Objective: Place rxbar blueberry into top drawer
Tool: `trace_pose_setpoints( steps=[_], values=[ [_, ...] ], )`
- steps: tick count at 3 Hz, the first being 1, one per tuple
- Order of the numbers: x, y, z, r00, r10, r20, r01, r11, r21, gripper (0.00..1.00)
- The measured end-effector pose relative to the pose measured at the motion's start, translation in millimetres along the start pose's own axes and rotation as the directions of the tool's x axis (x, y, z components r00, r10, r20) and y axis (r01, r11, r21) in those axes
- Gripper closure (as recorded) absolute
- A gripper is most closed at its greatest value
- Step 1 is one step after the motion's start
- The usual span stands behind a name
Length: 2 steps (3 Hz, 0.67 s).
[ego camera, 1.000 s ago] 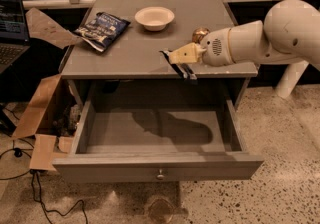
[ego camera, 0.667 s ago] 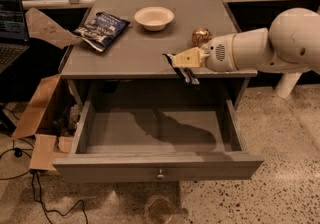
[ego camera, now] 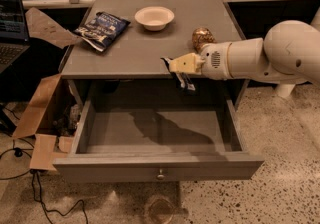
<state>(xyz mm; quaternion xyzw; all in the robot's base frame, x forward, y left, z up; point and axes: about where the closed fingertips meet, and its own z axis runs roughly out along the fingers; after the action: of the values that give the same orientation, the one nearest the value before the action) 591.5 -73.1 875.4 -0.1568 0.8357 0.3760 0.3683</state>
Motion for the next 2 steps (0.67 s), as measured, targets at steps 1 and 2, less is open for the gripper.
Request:
trace_pose_setpoints(
  steps=[1, 2],
  values=[
    [23.0, 9.5, 3.1, 1.0, 0.013, -0.028, -0.014, 0.9989, -0.045, 1.0],
    [51.9, 17.8, -0.3, 0.998, 0.05, -0.031, -0.051, 0.9966, -0.064, 1.0]
  ],
)
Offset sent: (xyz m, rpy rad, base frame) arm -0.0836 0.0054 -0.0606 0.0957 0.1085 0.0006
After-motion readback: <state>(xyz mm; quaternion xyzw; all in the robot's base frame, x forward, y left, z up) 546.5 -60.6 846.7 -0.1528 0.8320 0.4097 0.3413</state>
